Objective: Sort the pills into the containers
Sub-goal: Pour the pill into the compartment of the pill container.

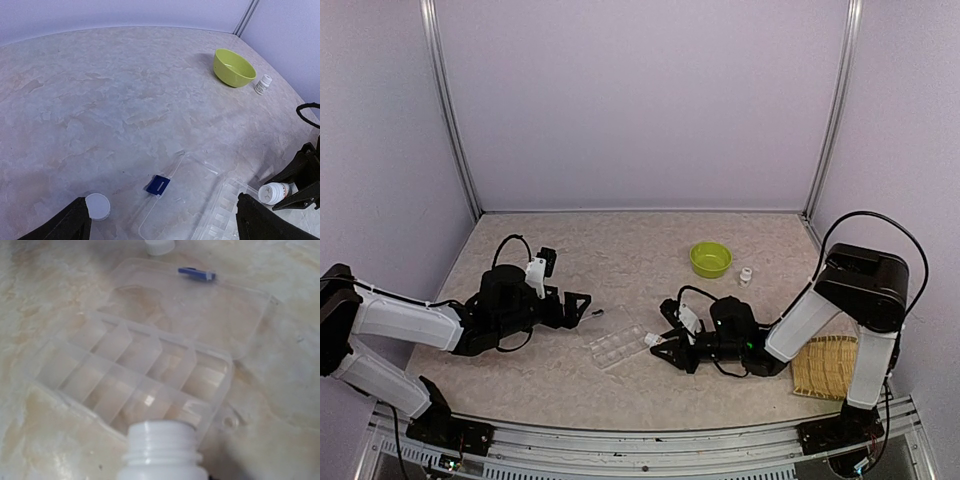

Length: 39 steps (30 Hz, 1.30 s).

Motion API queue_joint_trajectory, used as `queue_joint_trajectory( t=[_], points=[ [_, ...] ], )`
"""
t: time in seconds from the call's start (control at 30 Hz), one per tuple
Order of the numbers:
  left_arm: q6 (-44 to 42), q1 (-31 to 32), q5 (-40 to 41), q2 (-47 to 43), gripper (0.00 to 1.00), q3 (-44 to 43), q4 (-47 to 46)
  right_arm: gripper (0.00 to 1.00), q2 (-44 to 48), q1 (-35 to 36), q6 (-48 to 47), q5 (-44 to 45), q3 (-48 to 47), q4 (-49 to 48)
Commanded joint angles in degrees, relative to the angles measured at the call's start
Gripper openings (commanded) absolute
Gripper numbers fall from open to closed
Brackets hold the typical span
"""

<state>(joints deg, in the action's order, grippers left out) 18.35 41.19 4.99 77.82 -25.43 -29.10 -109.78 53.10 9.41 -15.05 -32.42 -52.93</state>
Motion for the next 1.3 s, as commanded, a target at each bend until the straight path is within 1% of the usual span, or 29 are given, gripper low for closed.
queue_joint_trajectory(
  t=[0.0,0.37,0.63,0.9,1.27],
  points=[
    [-0.38,-0.32,0.75,-1.07,0.99,0.06,0.36,0.02,2.11,0.35,-1.03,1.38,-1.11,3.87],
    [-0.26,-0.32,0.76,-1.10,0.99,0.03,0.61,0.01,3.40,0.93,-2.58,2.67,-2.88,9.79],
    [-0.30,-0.32,0.79,-1.06,0.99,-0.06,0.71,0.01,3.86,1.82,-4.41,4.51,-5.41,16.40],
    [-0.25,-0.32,0.79,-0.75,0.99,-0.15,0.66,0.00,6.04,2.31,-5.08,6.38,-5.70,20.07],
    [-0.19,-0.32,0.63,-0.45,0.99,-0.29,0.71,0.00,7.65,2.40,-7.39,8.18,-8.35,28.89]
  ],
)
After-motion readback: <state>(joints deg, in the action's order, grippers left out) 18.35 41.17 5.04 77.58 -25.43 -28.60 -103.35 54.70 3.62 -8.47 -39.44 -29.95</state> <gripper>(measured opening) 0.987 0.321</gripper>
